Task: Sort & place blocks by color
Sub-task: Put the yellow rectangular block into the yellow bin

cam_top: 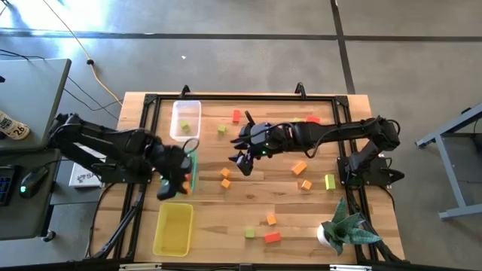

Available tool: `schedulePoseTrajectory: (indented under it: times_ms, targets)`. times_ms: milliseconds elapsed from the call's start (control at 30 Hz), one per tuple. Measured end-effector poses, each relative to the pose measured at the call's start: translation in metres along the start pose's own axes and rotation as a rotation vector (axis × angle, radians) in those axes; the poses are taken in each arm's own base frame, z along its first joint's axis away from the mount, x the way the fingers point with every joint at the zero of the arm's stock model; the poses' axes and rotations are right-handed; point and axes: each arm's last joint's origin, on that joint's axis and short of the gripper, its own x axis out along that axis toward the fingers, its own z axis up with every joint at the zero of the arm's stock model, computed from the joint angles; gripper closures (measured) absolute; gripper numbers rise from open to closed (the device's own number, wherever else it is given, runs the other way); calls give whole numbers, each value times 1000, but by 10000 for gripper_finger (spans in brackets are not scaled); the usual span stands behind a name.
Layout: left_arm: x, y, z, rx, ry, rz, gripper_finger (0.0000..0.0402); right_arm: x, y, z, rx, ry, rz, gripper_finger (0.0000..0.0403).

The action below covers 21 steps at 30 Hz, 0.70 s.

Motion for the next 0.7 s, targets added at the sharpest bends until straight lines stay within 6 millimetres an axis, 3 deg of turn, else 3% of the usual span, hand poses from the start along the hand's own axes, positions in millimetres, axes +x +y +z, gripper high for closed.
schedulePoseTrajectory:
  times_ms: [400,700]
  targets:
    - [20,-46,-30,-42,108,34,288,1,-15,3,-32,49,-18,169]
    - [64,-66,-40,-67,196,140,287,1,-21,2,-52,80,-43,169]
